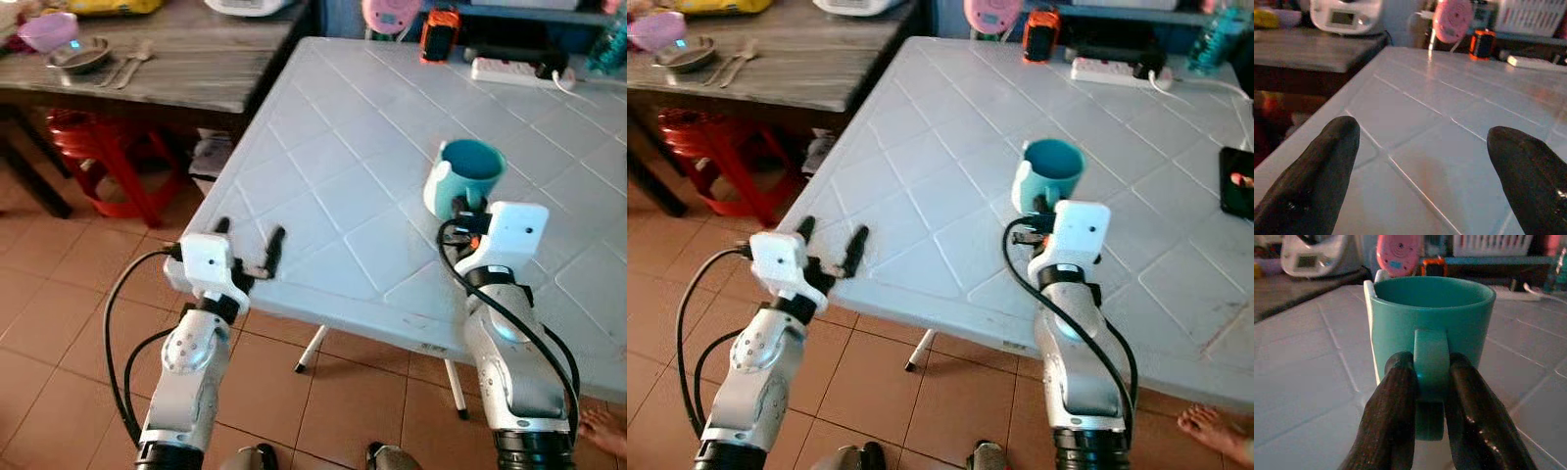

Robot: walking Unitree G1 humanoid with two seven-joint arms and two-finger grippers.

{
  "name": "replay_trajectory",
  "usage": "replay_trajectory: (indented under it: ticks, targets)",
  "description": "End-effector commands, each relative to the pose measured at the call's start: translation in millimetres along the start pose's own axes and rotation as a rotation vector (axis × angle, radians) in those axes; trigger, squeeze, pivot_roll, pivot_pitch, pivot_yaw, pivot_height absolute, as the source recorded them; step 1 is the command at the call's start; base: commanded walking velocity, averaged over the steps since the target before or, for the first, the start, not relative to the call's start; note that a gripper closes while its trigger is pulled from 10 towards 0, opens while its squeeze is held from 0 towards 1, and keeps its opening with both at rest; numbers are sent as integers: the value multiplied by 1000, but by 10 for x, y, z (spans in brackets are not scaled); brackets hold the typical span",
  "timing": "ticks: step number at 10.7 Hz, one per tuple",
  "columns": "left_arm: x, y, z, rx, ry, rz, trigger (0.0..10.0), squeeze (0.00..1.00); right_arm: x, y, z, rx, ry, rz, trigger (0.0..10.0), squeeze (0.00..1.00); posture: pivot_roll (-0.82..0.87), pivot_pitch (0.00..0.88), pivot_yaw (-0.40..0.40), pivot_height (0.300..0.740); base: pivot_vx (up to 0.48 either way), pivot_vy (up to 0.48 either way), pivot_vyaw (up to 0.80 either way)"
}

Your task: Setting the table

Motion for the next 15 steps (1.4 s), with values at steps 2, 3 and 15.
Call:
replay_trajectory:
  ticks: [2, 3, 15]
  targets:
    - [94, 11, -29, 5, -23, -2, 10000, 0, 135, 23, 21, 9, -39, 3, 10000, 0, -106, 142, 69, 740, 0, 0, 0]
    - [94, 11, -29, 5, -23, -2, 10000, 0, 135, 23, 21, 9, -39, 3, 10000, 0, -106, 142, 69, 740, 0, 0, 0]
    - [78, -34, -34, -20, -22, -3, 10000, 0, 102, 94, 50, 27, -30, 6, 10000, 0, -103, 151, 75, 740, 0, 72, 0]
Point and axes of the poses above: a point about 5 cm out from each wrist's last joint towards the gripper, its own z axis pointing back from the gripper into the wrist, its own x axis along the axis of the wrist's last joint, y = z × x, the point moved 6 cm from there along -z, pointing out of the wrist towards the gripper, and after that the axes turned 9 degrees about z, right-handed, at the moved point
